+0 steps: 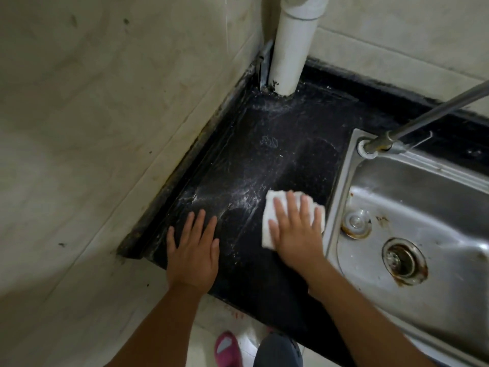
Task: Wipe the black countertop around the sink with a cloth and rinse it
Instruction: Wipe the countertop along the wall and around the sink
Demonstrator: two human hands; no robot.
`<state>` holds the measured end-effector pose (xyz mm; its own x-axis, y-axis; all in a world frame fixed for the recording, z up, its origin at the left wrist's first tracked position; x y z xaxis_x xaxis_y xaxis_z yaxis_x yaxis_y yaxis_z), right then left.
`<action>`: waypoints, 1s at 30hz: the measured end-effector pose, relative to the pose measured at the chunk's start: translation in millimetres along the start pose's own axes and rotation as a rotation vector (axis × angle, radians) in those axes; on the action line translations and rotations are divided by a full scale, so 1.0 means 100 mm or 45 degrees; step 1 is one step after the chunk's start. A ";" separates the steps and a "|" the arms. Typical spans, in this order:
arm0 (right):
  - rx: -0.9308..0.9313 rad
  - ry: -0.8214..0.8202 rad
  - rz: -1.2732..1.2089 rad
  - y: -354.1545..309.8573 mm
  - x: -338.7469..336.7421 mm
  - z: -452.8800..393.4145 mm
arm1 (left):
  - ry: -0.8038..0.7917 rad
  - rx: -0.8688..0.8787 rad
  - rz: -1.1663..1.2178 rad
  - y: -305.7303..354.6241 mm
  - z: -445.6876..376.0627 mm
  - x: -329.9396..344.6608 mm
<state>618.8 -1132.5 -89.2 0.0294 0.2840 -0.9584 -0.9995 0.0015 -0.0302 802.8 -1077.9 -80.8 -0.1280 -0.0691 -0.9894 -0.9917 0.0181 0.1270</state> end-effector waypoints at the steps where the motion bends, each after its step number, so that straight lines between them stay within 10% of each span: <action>1: 0.006 0.050 0.043 0.07 -0.14 -0.26 | 0.015 0.006 -0.007 0.00 0.00 0.00; 9: -0.095 -0.123 0.108 -0.13 -0.45 -1.43 | 0.026 0.040 0.001 0.00 0.00 0.02; 20: -0.777 0.013 0.246 -0.33 0.17 0.49 | -0.016 0.000 0.032 -0.02 0.00 0.02; 30: -0.392 -0.175 0.164 -0.93 -0.27 -0.91 | -0.010 0.002 0.025 -0.02 0.01 0.02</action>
<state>711.9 -1227.5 -86.4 -0.1190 0.3892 -0.9134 -0.9454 -0.3257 -0.0156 804.7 -1077.4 -82.8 -0.1471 -0.0612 -0.9872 -0.9891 0.0208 0.1461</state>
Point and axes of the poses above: each hand's wrist, its own z-axis away from the middle knuckle, its own x-axis out of the palm, y = z × x, the point moved 9 cm from there along -z, towards the middle knuckle, and after that the axes turned 7 degrees about x, right-handed, at the moved point
